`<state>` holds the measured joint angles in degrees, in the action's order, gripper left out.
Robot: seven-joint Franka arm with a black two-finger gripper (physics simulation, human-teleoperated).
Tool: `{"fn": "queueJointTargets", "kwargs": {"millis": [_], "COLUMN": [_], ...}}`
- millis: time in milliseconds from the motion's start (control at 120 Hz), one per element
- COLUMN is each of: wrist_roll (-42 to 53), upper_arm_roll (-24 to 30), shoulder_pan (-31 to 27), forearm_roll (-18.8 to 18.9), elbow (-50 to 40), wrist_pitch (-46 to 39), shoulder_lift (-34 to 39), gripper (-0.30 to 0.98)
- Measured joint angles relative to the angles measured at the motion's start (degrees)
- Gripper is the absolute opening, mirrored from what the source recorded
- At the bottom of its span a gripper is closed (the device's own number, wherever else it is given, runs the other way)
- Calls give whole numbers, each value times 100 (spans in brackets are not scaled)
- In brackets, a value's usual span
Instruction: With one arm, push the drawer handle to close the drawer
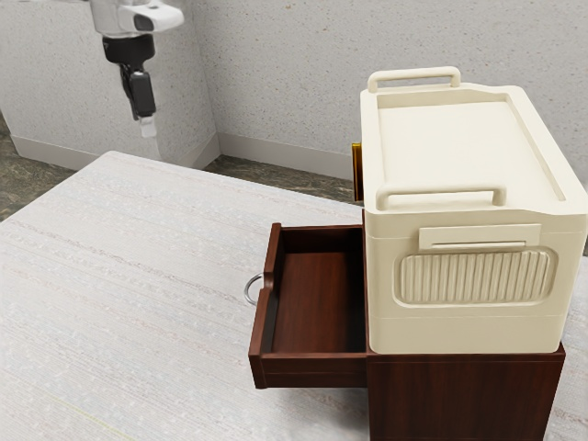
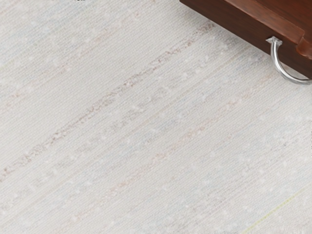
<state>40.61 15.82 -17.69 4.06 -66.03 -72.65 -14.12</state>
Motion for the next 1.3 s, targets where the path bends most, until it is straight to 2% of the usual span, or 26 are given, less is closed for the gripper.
{"fn": "queueJointTargets", "kwargs": {"millis": [142, 242, 317, 367, 450, 525, 600, 700, 817, 1025, 1150, 1300], "wrist_roll": [543, 873, 1118, 1283, 1649, 1942, 2154, 2432, 2697, 2455, 2247, 2044], "upper_arm_roll": [0, -85, -347, -686, -1377, -1412, -1463, -1497, -1503, -1188, -891, -485], "shoulder_pan": [-115, -534, -398, -375, -378, -353, -208, -76, -32, -131, -170, -190], "forearm_roll": [-54, -5, -27, -82, -179, -146, -95, -15, 2, -164, -313, -564], "elbow": [4, -228, -823, -1713, -4373, -5836, -6842, -7819, -8074, -7323, -7167, -6847], "wrist_pitch": [59, 448, 918, 1079, 635, 129, -393, -1408, -2462, -3455, -3886, -4295], "shoulder_lift": [96, 1880, 2480, 2892, 4521, 5360, 5709, 5789, 5411, 3987, 3430, 2900], "gripper": [68, 68, 68, 68, 67, 65, 58, 44, 30, 16, 4, -3]}}
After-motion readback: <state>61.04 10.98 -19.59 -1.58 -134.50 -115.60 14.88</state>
